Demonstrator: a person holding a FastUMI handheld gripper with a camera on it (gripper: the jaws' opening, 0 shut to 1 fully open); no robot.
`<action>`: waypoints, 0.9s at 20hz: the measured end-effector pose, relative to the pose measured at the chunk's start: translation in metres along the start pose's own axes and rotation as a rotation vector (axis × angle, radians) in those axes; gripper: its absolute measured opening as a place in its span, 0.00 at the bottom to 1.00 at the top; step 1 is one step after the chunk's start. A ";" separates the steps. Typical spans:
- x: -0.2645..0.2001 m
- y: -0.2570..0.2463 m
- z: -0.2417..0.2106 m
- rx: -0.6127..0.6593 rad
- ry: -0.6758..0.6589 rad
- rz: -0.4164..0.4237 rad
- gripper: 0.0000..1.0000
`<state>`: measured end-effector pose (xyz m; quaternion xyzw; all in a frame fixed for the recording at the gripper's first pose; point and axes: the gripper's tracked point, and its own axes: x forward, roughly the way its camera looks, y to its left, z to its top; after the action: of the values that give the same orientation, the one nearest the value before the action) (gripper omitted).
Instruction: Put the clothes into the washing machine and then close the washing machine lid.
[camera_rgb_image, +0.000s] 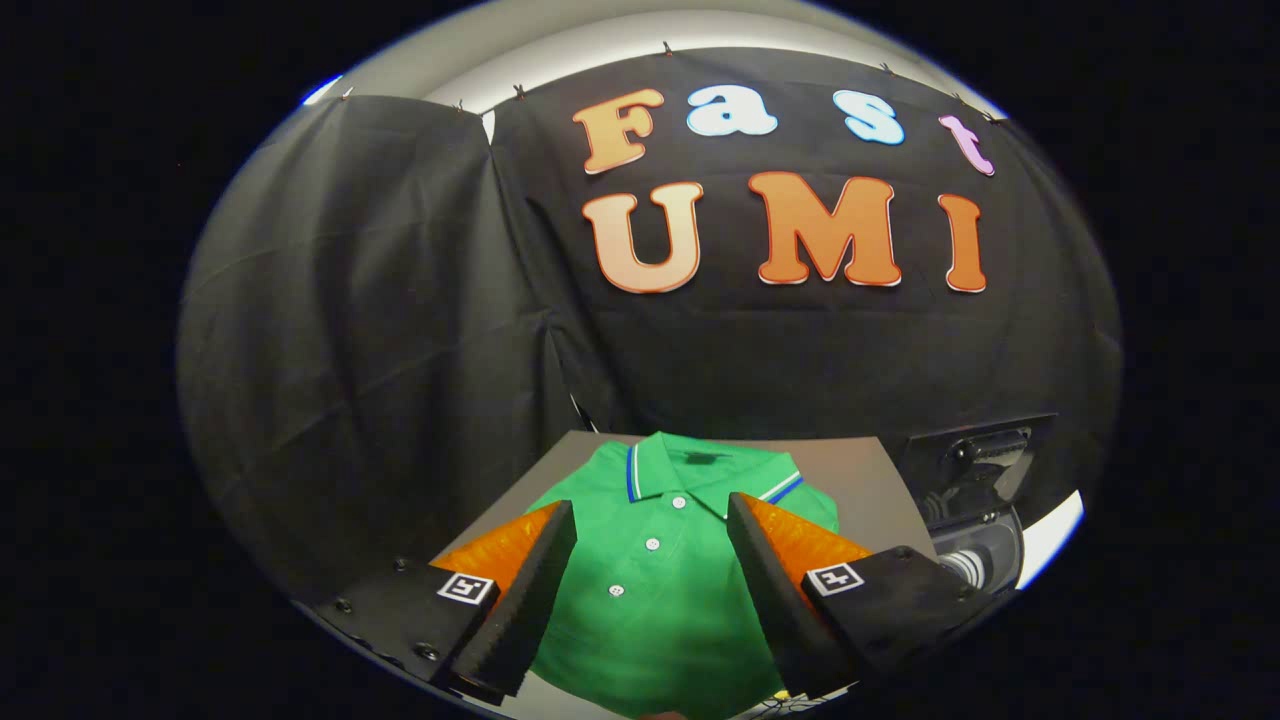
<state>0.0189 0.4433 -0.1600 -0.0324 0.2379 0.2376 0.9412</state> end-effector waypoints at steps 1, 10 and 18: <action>0.006 0.002 -0.008 -0.002 0.024 0.003 0.98; 0.028 -0.003 -0.055 0.007 0.124 -0.014 0.98; 0.035 -0.005 -0.059 -0.054 0.090 0.069 0.92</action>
<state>0.0229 0.4435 -0.2286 -0.0601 0.2745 0.2746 0.9196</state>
